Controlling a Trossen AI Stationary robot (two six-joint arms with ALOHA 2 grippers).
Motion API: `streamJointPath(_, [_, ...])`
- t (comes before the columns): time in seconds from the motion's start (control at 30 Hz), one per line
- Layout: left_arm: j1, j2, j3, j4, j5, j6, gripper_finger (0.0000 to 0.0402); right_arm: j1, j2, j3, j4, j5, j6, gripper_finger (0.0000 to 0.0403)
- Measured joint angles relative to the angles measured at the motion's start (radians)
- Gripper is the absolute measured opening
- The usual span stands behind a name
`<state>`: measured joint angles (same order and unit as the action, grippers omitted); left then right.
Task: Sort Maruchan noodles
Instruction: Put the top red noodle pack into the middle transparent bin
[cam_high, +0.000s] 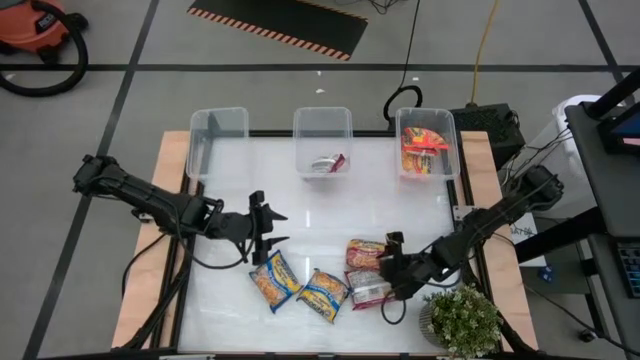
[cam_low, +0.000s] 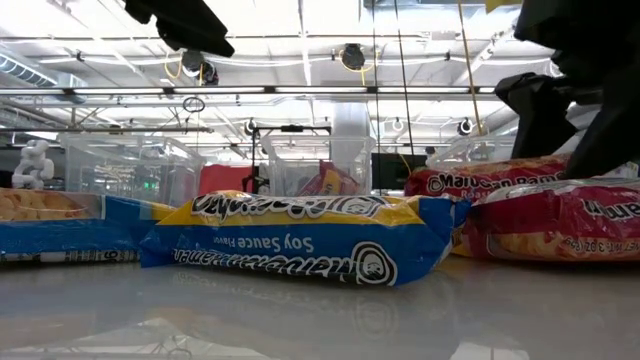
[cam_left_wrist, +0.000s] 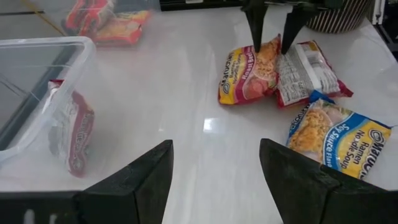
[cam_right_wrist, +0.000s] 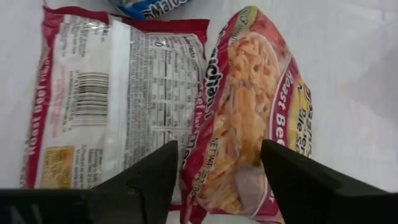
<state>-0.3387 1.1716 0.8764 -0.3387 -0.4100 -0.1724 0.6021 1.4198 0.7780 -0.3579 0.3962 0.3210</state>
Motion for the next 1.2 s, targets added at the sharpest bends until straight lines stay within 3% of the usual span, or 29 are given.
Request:
streamJointPath(0.47, [-0.011, 0.001, 0.0, 0.009, -0.012, -0.017, 0.0243, -0.034, 0.005, 0.0, 0.005, 0.001, -0.027, 0.0074])
streamJointPath(0.77, [-0.01, 0.001, 0.0, 0.026, -0.012, -0.013, 0.0243, -0.051, -0.064, 0.0, 0.026, 0.029, -0.092, 0.0008])
streamJointPath(1.03, [-0.01, 0.001, 0.0, 0.059, -0.012, 0.012, 0.0243, -0.059, -0.108, 0.0, 0.028, 0.033, -0.113, 0.0001])
streamJointPath(1.2, [-0.009, 0.021, 0.0, 0.096, -0.013, 0.026, 0.0243, -0.066, -0.143, 0.0, 0.044, 0.132, -0.137, 0.0])
